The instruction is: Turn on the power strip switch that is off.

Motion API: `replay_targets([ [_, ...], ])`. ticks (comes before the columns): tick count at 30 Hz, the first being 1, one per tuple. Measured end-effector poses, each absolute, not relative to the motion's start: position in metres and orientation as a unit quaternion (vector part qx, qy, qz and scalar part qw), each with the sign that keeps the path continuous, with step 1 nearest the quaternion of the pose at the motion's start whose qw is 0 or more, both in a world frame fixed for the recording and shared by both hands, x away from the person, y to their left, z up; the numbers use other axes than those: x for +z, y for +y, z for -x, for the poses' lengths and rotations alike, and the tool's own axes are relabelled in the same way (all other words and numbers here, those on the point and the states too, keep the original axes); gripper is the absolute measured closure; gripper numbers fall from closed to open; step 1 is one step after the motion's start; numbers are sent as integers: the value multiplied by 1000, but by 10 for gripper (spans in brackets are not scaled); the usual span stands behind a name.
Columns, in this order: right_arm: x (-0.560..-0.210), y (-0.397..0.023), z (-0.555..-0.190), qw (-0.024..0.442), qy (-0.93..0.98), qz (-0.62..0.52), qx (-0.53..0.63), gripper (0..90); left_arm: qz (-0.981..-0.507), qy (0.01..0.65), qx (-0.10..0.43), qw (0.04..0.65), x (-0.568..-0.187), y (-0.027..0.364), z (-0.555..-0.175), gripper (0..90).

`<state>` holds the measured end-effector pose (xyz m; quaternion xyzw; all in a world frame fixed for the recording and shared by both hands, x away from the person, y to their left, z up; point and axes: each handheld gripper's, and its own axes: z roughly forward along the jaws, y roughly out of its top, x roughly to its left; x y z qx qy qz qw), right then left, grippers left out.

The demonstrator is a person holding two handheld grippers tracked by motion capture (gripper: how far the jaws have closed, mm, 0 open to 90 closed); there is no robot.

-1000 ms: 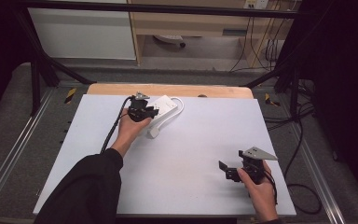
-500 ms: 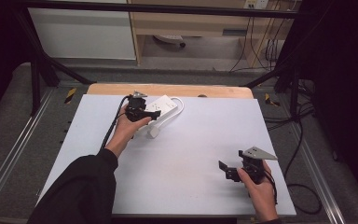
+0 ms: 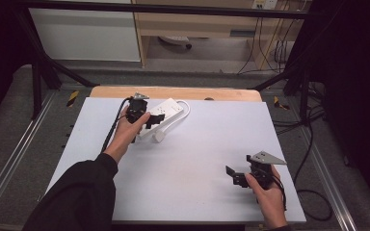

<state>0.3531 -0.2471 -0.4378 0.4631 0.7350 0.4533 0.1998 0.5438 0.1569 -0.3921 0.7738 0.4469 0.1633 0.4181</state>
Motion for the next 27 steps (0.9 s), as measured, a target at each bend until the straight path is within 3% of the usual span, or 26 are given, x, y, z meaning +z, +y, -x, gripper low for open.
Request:
replay_targets([
  [6,-438,-247,-353,200,735,-462,453,39,-756,445,164,450,-390,163,-539,96],
  [27,-438,-246,-354,200,736,-464,451,39,-742,452,173,464,-370,199,-518,101],
])
